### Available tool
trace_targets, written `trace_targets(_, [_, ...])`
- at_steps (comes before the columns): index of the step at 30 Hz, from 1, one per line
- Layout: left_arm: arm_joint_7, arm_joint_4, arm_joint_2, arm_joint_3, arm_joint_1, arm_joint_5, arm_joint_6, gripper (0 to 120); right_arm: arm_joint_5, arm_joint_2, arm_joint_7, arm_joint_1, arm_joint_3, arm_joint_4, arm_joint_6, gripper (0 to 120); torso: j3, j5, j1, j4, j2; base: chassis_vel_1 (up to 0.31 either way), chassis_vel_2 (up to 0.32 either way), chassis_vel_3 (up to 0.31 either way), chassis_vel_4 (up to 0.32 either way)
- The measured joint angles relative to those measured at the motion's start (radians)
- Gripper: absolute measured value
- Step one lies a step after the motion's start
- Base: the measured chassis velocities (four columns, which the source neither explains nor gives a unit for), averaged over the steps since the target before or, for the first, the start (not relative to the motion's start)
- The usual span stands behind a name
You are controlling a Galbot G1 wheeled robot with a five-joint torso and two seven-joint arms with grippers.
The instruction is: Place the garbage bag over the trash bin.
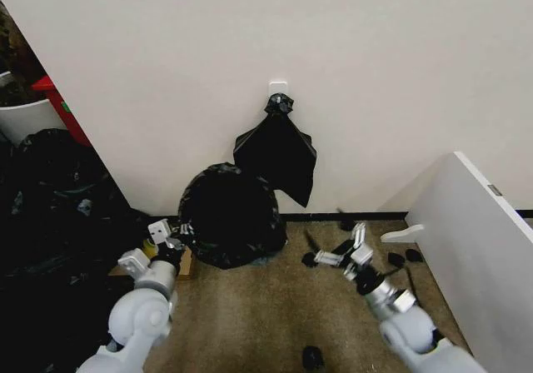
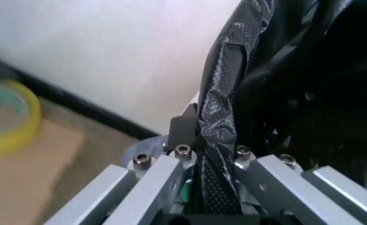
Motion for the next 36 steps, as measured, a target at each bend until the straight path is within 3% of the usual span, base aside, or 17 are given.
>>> trace_targets(8, [-0.056, -0.055, -0.018, -0.007, 0.007, -0.121, 0.091, 0, -0.045, 0.022, -0.036, 0.035, -0.028, -0.036, -0.004, 100, 0.000, -0.0001, 0.000, 0.0003, 0.000, 0.000, 0.000, 0.000, 0.000])
trace_targets(14, [-0.089, -0.118, -0.024, -0.012, 0.015, -0.196, 0.148, 0, -0.194, 0.045, 0.019, 0.052, -0.006, -0.102, 0.005, 100, 0.000, 0.0001, 0.000, 0.0004, 0.000, 0.000, 0.000, 0.000, 0.000])
trace_targets(24, [-0.101, -0.142, -0.022, -0.014, 0.018, -0.217, 0.162, 0, -0.302, 0.047, 0.004, 0.068, 0.008, -0.181, 0.069, 100, 0.000, 0.0001, 0.000, 0.0004, 0.000, 0.000, 0.000, 0.000, 0.000])
trace_targets(27, [-0.100, -0.142, -0.021, -0.014, 0.018, -0.215, 0.160, 0, -0.256, 0.035, -0.010, 0.068, 0.008, -0.183, 0.069, 100, 0.000, 0.0000, 0.000, 0.0003, 0.000, 0.000, 0.000, 0.000, 0.000])
trace_targets(29, [-0.096, -0.134, -0.020, -0.014, 0.018, -0.202, 0.157, 0, -0.134, 0.020, -0.068, 0.075, 0.020, -0.185, 0.069, 100, 0.000, 0.0002, 0.000, 0.0003, 0.000, 0.000, 0.000, 0.000, 0.000])
trace_targets(31, [-0.089, -0.111, -0.017, -0.014, 0.014, -0.182, 0.143, 0, 0.064, 0.006, -0.259, 0.085, 0.053, -0.192, 0.070, 100, 0.000, 0.0000, 0.000, 0.0006, 0.000, 0.000, 0.000, 0.000, 0.000])
trace_targets(32, [-0.089, -0.111, -0.017, -0.014, 0.014, -0.182, 0.143, 0, 0.064, 0.006, -0.259, 0.085, 0.053, -0.192, 0.070, 100, 0.000, 0.0000, 0.000, 0.0006, 0.000, 0.000, 0.000, 0.000, 0.000])
trace_targets(34, [-0.082, -0.082, -0.015, -0.014, 0.007, -0.168, 0.128, 0, 0.221, -0.009, -0.456, 0.079, 0.087, -0.183, 0.070, 100, 0.000, -0.0001, 0.000, 0.0005, 0.000, 0.000, 0.000, 0.000, 0.000])
trace_targets(35, [-0.082, -0.082, -0.015, -0.014, 0.007, -0.168, 0.128, 0, 0.221, -0.009, -0.456, 0.079, 0.087, -0.183, 0.070, 100, 0.000, -0.0001, 0.000, 0.0005, 0.000, 0.000, 0.000, 0.000, 0.000])
trace_targets(36, [-0.080, -0.060, -0.012, -0.010, 0.003, -0.152, 0.120, 0, 0.278, -0.016, -0.538, 0.065, 0.097, -0.160, 0.073, 100, 0.000, -0.0001, 0.000, 0.0001, 0.000, 0.000, 0.000, 0.000, 0.000])
